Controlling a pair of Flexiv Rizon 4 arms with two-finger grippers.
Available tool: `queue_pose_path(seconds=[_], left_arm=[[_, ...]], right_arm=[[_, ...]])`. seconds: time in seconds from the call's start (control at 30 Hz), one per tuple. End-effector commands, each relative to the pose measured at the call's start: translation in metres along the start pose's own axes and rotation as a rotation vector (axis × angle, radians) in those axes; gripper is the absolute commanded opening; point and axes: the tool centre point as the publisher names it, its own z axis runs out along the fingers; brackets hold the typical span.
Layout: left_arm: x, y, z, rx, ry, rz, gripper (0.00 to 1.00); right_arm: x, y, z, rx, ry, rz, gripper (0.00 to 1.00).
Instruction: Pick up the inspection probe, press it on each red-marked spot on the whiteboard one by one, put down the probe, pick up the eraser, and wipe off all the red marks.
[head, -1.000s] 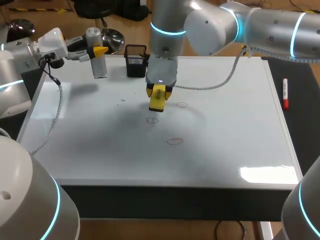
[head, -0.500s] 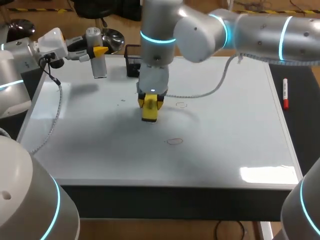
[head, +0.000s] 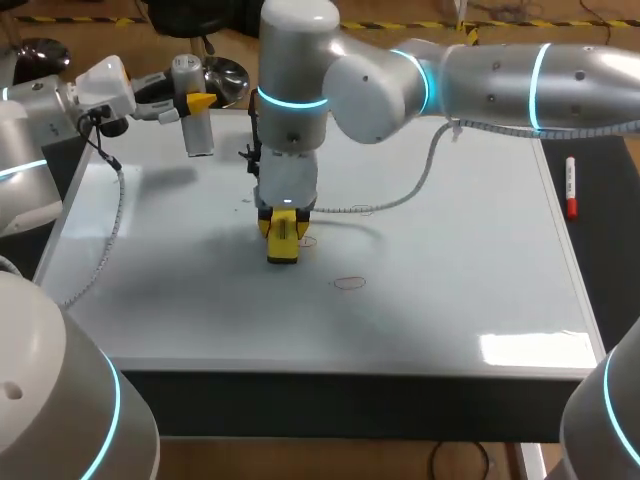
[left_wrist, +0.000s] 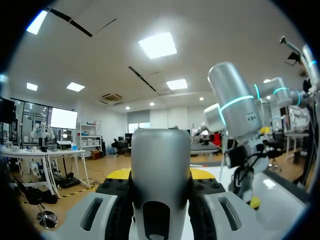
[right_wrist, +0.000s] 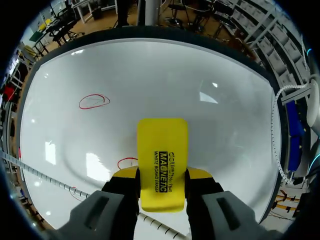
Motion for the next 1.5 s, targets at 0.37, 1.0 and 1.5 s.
queue_pose_path(seconds=[0.37,1.0,1.5], left_arm=[[0.001,-0.001,0.001,0.001,-0.005,0.002,0.0],[0.001,-0.001,0.001,0.001,-0.005,0.002,0.0],[0.001,-0.001,0.001,0.001,-0.005,0.002,0.0]], right_arm=[[0.008,-0.002,0.022,-0.035,0.015,0.02,0.0],[0.054,0.009,0.04,-0.068,0.039,0.089,0.0],[0.079,0.015,0.044,-0.077,0.047,0.137,0.0]])
